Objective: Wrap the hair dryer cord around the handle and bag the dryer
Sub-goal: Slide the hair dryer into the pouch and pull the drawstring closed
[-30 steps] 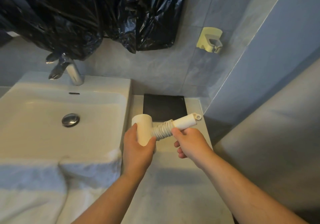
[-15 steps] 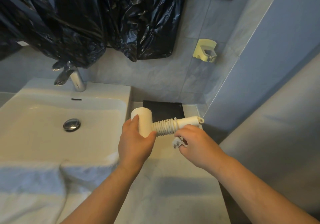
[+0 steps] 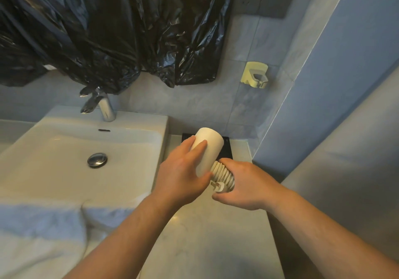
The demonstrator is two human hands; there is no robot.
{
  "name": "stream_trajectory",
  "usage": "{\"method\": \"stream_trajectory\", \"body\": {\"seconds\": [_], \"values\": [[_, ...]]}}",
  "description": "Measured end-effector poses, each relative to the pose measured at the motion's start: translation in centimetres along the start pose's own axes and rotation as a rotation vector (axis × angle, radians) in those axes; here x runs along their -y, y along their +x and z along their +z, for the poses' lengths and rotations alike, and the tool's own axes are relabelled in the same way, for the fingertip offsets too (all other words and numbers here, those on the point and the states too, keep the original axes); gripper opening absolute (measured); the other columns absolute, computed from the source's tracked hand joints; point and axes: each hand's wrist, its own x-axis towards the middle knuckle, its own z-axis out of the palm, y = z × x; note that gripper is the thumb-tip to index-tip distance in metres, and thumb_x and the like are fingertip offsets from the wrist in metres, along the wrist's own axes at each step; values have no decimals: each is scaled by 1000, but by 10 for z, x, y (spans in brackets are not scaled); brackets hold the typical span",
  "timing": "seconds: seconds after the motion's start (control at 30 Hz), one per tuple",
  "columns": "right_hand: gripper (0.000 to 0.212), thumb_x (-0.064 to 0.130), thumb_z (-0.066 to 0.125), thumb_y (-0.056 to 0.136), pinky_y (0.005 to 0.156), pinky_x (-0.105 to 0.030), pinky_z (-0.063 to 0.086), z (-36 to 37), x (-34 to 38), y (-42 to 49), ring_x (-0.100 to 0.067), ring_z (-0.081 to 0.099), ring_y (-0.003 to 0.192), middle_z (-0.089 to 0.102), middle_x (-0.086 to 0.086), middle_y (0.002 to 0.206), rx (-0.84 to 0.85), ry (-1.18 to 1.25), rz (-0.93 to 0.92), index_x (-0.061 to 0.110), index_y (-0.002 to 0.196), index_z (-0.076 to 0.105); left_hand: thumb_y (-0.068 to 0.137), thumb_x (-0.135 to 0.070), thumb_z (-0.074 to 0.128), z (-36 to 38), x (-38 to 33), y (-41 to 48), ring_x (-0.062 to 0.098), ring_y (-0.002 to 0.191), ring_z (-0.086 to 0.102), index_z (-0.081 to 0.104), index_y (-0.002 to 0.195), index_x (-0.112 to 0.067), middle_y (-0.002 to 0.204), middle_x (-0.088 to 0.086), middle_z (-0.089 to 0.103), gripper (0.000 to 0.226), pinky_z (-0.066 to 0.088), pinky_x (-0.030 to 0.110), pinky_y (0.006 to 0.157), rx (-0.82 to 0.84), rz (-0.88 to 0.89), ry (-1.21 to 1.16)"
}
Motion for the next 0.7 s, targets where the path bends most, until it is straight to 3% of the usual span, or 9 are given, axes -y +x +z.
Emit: {"method": "stream_trajectory", "body": {"seconds": [0.1, 0.17, 0.23, 0.3, 0.4, 0.5, 0.7], "values": [[49, 64, 66, 64, 70, -32, 57, 5, -5, -4, -8, 62, 81, 62, 13, 92, -30, 87, -31, 40, 103, 50, 82, -49, 69, -5, -5, 0, 17, 130, 46, 43, 143, -30, 155, -8, 37, 69, 45, 25, 93, -6, 29, 21], [47, 65, 64, 66, 70, -33, 57, 5, -9, -8, -9, 61, 81, 62, 13, 91, -39, 113, -49, 41, 103, 49, 81, -49, 66, -7, -7, -2, 14, 127, 49, 49, 142, -27, 149, -9, 46, 67, 39, 19, 92, -41, -34, -100], [48, 66, 62, 68, 72, -33, 57, 4, -13, -11, -10, 61, 83, 61, 14, 94, -25, 123, -53, 42, 106, 47, 79, -50, 59, -7, -12, -3, 14, 118, 55, 54, 138, -23, 134, -10, 56, 66, 44, 15, 87, -89, -219, -384], [50, 68, 60, 69, 75, -33, 58, 3, -16, -14, -13, 61, 86, 59, 15, 98, -5, 93, -61, 44, 110, 43, 82, -49, 62, -8, -20, -2, 18, 109, 59, 57, 135, -22, 127, -6, 60, 60, 57, 26, 77, -71, -434, -603], [53, 69, 57, 71, 76, -31, 58, 4, -22, -17, -14, 60, 89, 56, 17, 103, 17, 84, -85, 47, 115, 37, 76, -44, 72, -11, -30, 5, 27, 98, 62, 65, 119, -19, 113, 6, 64, 49, 53, 29, 57, 61, -636, -784], [56, 68, 56, 74, 79, -32, 57, 8, -26, -20, -12, 59, 91, 54, 19, 107, -2, 138, -115, 49, 121, 32, 64, -46, 70, -15, -35, 9, 30, 96, 63, 67, 114, -19, 108, 8, 64, 57, 48, 25, 52, 112, -628, -801], [61, 69, 53, 74, 79, -34, 56, 9, -30, -23, -14, 59, 94, 53, 17, 110, -103, 140, -213, 45, 126, 31, 59, -48, 67, -22, -45, 5, 29, 93, 62, 70, 110, -15, 101, 8, 64, 61, 48, 24, 50, 11, -581, -805]]}}
